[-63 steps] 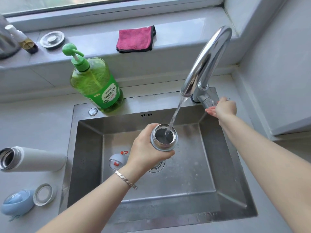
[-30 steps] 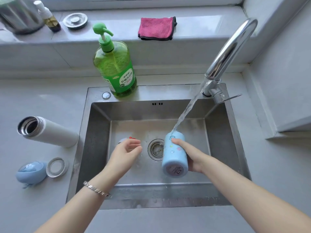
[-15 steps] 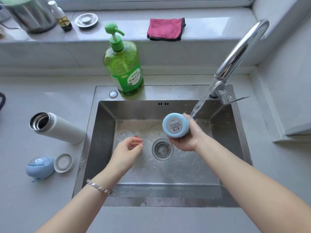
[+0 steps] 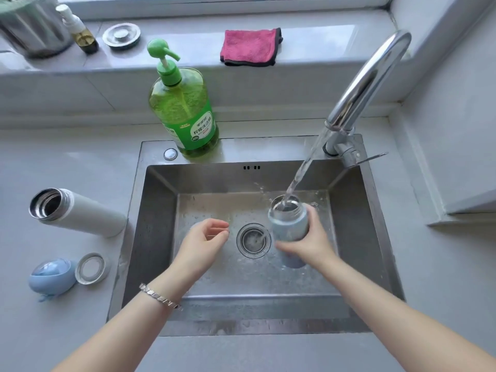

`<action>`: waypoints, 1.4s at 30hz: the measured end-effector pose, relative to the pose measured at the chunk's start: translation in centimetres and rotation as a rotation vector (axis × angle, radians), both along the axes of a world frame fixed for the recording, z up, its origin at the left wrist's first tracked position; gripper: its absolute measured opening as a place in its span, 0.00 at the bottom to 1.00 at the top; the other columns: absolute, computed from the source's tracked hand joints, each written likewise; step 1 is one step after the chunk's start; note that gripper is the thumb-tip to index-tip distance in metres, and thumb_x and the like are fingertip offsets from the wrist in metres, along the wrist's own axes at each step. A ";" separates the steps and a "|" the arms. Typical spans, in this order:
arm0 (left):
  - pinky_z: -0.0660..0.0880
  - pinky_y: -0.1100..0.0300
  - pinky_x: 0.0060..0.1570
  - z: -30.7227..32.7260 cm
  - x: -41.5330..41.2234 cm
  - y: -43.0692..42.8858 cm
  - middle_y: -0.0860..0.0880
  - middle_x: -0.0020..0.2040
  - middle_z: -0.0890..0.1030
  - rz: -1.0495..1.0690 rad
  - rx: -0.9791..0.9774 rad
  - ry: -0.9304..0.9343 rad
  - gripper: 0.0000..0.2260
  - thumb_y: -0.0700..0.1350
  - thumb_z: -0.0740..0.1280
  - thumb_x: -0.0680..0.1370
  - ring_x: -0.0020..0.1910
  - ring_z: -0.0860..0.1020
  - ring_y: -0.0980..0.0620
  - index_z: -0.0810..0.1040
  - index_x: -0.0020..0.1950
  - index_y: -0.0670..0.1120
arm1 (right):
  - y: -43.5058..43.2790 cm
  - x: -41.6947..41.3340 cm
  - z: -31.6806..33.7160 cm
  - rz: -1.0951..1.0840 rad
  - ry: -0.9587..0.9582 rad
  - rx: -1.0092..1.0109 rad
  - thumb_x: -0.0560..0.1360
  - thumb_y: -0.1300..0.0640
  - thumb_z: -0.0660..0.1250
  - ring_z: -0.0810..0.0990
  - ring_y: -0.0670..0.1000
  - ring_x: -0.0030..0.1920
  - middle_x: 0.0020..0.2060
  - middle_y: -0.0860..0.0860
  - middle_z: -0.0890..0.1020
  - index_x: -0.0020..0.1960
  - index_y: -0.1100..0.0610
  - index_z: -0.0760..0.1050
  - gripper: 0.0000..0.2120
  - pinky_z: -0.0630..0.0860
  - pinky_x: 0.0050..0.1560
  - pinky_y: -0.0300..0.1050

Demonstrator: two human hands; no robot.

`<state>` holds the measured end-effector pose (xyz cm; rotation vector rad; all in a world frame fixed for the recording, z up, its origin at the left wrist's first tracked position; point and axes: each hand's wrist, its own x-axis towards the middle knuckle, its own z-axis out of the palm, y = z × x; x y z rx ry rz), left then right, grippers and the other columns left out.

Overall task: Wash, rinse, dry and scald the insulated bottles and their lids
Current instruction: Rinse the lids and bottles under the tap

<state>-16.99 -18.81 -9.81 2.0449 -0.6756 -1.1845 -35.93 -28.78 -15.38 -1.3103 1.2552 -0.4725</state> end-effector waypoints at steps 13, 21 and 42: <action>0.75 0.54 0.52 -0.3 2.1 3.0 0.47 0.50 0.82 0.098 0.009 0.001 0.08 0.38 0.65 0.77 0.51 0.80 0.50 0.79 0.46 0.50 | -0.1 2.1 1.0 -0.038 0.035 -0.204 0.58 0.62 0.80 0.73 0.36 0.48 0.49 0.35 0.72 0.56 0.40 0.61 0.38 0.68 0.44 0.23; 0.75 0.59 0.44 -0.1 2.3 4.4 0.44 0.49 0.82 0.145 -0.010 0.031 0.09 0.36 0.65 0.77 0.51 0.80 0.46 0.77 0.44 0.51 | -1.2 1.4 2.3 -0.064 0.189 -0.121 0.58 0.59 0.80 0.74 0.47 0.50 0.48 0.42 0.75 0.63 0.49 0.66 0.38 0.68 0.49 0.39; 0.73 0.59 0.45 -1.3 5.5 13.0 0.45 0.47 0.82 0.195 -0.038 0.117 0.09 0.36 0.64 0.77 0.47 0.78 0.49 0.77 0.43 0.49 | 1.6 4.0 6.5 1.007 1.153 0.524 0.53 0.36 0.73 0.84 0.53 0.36 0.39 0.53 0.84 0.50 0.56 0.77 0.33 0.80 0.42 0.44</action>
